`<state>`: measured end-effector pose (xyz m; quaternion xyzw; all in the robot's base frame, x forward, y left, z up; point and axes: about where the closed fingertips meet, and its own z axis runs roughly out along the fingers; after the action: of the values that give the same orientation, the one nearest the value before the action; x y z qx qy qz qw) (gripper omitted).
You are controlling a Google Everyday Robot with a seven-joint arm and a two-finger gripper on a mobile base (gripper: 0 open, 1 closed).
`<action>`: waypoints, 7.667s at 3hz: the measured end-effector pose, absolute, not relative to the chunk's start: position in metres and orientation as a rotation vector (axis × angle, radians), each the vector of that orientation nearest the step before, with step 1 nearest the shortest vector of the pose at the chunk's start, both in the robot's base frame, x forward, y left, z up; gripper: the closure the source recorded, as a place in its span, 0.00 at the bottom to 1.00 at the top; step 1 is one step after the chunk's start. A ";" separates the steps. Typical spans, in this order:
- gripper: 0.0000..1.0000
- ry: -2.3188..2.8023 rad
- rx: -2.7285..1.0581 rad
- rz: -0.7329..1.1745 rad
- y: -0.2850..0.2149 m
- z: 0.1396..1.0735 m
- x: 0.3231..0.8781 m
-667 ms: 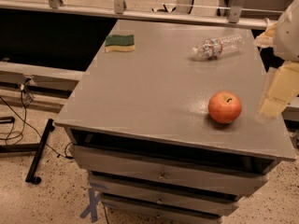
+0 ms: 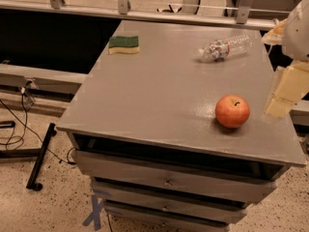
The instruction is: Place water bottle upright
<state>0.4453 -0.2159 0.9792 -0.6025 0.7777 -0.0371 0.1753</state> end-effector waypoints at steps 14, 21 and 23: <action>0.87 1.992 -1.772 -0.016 -0.224 0.869 0.753; 1.00 1.350 -0.880 0.819 -0.156 1.028 0.640; 1.00 1.303 -0.822 0.841 -0.159 1.030 0.639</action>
Offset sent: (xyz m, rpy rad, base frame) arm 0.1837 0.0005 -0.0115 0.2379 -0.2364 -0.0718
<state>0.6390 -0.1594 1.0299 -0.3603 0.5711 0.3685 0.6389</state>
